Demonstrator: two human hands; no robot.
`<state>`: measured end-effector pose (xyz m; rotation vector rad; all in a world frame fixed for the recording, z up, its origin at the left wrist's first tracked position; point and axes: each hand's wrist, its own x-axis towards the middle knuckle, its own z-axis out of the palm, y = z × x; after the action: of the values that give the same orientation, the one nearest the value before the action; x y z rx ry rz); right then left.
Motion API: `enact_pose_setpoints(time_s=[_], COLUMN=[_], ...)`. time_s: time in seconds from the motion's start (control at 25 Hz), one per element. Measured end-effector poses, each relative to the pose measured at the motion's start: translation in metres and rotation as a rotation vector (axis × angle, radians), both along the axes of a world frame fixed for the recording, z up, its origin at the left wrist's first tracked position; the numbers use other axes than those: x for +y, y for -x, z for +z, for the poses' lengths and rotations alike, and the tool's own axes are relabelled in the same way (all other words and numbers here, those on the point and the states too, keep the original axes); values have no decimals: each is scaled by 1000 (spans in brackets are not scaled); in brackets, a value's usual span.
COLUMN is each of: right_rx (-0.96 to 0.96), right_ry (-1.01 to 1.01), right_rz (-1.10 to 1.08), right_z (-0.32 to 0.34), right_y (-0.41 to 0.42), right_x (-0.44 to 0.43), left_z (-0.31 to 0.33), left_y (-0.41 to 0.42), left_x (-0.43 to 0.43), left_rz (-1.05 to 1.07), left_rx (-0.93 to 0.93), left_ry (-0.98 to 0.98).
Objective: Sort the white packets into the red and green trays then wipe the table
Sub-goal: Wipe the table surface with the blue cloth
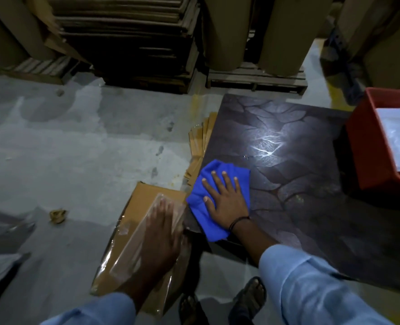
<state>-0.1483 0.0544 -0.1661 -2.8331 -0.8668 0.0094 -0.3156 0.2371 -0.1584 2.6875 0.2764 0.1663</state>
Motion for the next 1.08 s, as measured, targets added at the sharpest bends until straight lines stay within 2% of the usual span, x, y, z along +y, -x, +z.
enact_pose_setpoints(time_s=[0.16,0.28,0.4,0.48,0.6,0.64,0.68,0.8,0.88,1.0,1.08], right_rx=[69,174,285,134,-207,-229,-172,86,65,61,49], right_ry=[-22,-40,-240,-356,-276,-238,-200,-171,-196,-121,-24], right_rz=[179,346,277,154,1,-54,-101,-156,-172,-97,72], right_z=[9,17,34,59,100,110,114,103,90,78,70], right_y=[65,105,111,99,60,49,41,33,28,7,-12], right_x=[16,30,35,33,17,10,4,-21,-48,-84,-100], left_z=[-2,18,43,62,86,91,92,84,78,69,64], left_y=[64,69,58,52,37,32,27,8,-7,-30,-48], left_x=[30,27,19,13,0,-5,-10,-23,-35,-61,-86], left_rz=[122,202,214,188,149,136,121,78,50,-18,-85], left_rx=[78,37,-72,-154,-247,-249,-240,-176,-131,-70,21], left_ry=[38,176,270,331,426,426,410,343,293,171,79])
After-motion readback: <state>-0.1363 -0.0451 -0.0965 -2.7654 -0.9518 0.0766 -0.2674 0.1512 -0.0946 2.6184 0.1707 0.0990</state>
